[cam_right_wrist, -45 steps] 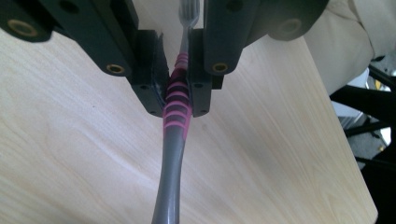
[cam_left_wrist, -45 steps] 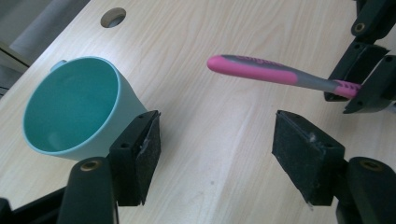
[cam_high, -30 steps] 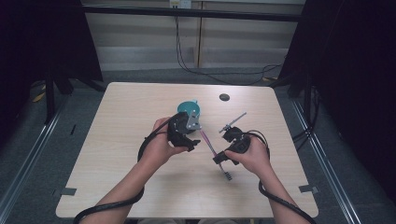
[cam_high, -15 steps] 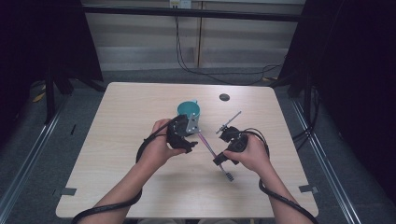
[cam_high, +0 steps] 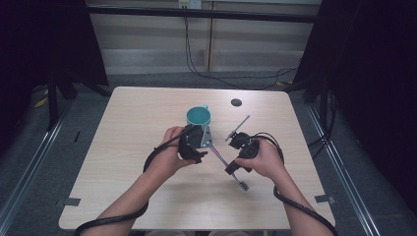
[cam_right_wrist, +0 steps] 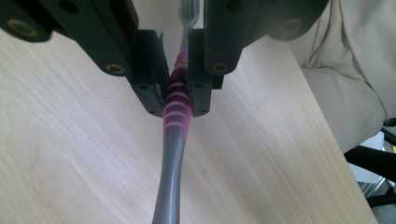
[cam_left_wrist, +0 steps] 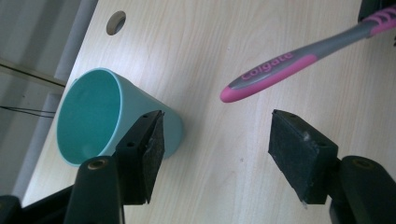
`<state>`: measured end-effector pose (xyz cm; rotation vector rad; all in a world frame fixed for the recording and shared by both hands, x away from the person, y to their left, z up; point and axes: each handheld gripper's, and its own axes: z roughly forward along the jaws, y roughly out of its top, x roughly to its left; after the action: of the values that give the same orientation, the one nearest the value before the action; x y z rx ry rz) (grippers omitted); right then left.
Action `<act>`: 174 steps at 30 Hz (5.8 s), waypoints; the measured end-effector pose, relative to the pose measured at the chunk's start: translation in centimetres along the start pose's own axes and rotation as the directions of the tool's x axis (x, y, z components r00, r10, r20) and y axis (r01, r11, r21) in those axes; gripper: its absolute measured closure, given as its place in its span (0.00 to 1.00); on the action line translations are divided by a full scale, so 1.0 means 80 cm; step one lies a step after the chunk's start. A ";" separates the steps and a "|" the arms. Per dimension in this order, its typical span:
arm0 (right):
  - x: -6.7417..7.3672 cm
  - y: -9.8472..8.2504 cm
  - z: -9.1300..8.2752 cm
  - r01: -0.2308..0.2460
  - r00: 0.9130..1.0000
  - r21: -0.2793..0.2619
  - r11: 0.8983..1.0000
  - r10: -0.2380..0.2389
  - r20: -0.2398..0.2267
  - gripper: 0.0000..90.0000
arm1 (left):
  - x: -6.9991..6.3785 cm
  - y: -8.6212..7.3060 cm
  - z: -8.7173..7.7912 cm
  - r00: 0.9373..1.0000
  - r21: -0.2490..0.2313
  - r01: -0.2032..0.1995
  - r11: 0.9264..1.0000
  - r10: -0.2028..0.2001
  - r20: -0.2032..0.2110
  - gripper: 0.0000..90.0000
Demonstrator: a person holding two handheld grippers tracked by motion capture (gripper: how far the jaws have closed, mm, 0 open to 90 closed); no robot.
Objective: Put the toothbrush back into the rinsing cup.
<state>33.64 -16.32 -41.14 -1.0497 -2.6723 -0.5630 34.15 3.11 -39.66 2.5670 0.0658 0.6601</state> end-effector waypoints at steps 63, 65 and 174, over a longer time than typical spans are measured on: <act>-0.006 0.016 -0.007 0.084 0.996 0.095 0.992 -0.081 -0.041 0.87 | -0.050 0.022 0.015 0.900 0.141 -0.433 0.891 0.436 0.006 0.87; -0.006 0.016 -0.010 0.086 0.996 0.085 0.993 -0.083 -0.036 0.87 | -0.053 0.021 0.017 0.909 0.149 -0.416 0.897 0.416 0.033 0.88; -0.030 -0.046 -0.012 -0.212 0.977 -0.675 0.706 0.170 -0.129 0.62 | -0.033 -0.040 0.021 0.921 0.068 0.374 0.925 -0.379 0.090 0.91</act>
<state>32.88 -20.68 -42.11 -1.4254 -2.2667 -1.5904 32.82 4.73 -43.64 2.5270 0.5354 0.3837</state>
